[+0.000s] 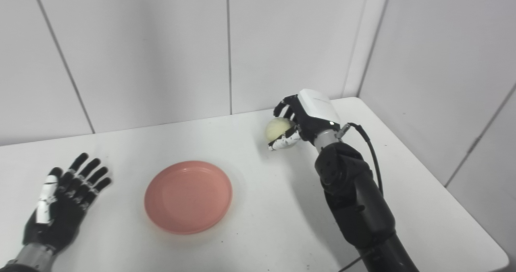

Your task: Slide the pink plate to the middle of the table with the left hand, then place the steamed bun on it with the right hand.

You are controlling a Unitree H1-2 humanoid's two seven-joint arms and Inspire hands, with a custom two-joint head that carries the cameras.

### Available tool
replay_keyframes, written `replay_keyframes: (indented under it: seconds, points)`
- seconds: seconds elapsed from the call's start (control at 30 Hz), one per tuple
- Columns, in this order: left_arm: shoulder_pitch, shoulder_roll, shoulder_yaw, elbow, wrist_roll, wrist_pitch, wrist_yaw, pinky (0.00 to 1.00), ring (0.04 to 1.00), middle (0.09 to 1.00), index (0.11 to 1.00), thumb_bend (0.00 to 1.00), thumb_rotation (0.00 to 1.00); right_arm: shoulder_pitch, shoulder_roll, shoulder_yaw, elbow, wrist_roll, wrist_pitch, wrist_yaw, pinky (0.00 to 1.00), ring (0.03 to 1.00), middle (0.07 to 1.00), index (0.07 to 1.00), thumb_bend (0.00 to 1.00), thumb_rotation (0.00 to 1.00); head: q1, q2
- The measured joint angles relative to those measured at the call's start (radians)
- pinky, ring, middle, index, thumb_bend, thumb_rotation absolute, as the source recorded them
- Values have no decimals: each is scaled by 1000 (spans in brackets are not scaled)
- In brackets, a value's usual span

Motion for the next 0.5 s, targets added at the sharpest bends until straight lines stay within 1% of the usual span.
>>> replay_keyframes:
  seconds: [0.03, 0.07, 0.1, 0.13, 0.2, 0.23, 0.27, 0.3, 0.33, 0.37, 0.43, 0.5]
  points:
    - [0, -7, -3, -3, 1, 0, 8, 895, 908, 931, 940, 484, 985, -5, 5, 12, 1, 0, -2, 0, 339, 416, 456, 542, 516, 0, 23, 0]
    - [1, -14, -7, -8, 1, 0, 17, 898, 909, 931, 941, 480, 993, -12, 8, 29, 10, 3, -9, -2, 332, 411, 451, 544, 516, 0, 23, 0]
    - [4, -21, -12, -16, 3, 0, 27, 898, 909, 932, 942, 480, 993, -21, 9, 48, 25, 8, -28, -6, 331, 410, 450, 544, 516, 0, 23, 0]
    - [9, -28, -17, -24, 9, 1, 36, 901, 912, 934, 943, 481, 992, -29, 11, 66, 41, 12, -47, -10, 322, 403, 444, 545, 516, 0, 49, 0]
    - [13, -46, -23, -36, 18, 1, 51, 905, 918, 940, 947, 481, 993, -40, 21, 96, 70, 13, -68, -21, 313, 397, 443, 545, 517, 0, 72, 0]
    - [14, -53, -27, -38, 19, 1, 58, 910, 922, 943, 951, 480, 997, -45, 31, 110, 79, 14, -73, -23, 307, 391, 442, 546, 516, 0, 93, 0]
    - [14, -59, -30, -39, 20, 1, 61, 913, 925, 945, 955, 479, 999, -49, 42, 125, 81, 17, -76, -23, 306, 389, 440, 547, 516, 0, 94, 0]
    - [13, -65, -33, -41, 21, 1, 65, 914, 926, 945, 958, 478, 1000, -53, 53, 138, 80, 20, -81, -23, 303, 384, 437, 548, 515, 0, 115, 2]
    - [13, -72, -35, -42, 22, 1, 70, 915, 925, 943, 956, 478, 1000, -56, 65, 150, 80, 22, -85, -23, 297, 377, 434, 548, 515, 0, 115, 2]
    - [13, -77, -38, -44, 24, 1, 74, 916, 925, 941, 954, 478, 1000, -59, 76, 162, 80, 23, -90, -22, 292, 371, 431, 548, 515, 0, 132, 3]
    - [15, -85, -44, -51, 28, 1, 86, 916, 925, 940, 952, 477, 1000, -67, 89, 190, 80, 27, -96, -20, 294, 372, 430, 548, 515, 0, 132, 3]
    - [17, -88, -47, -55, 32, 1, 91, 917, 927, 941, 954, 476, 1000, -79, 99, 215, 80, 27, -96, -13, 296, 374, 430, 548, 515, 0, 164, 6]
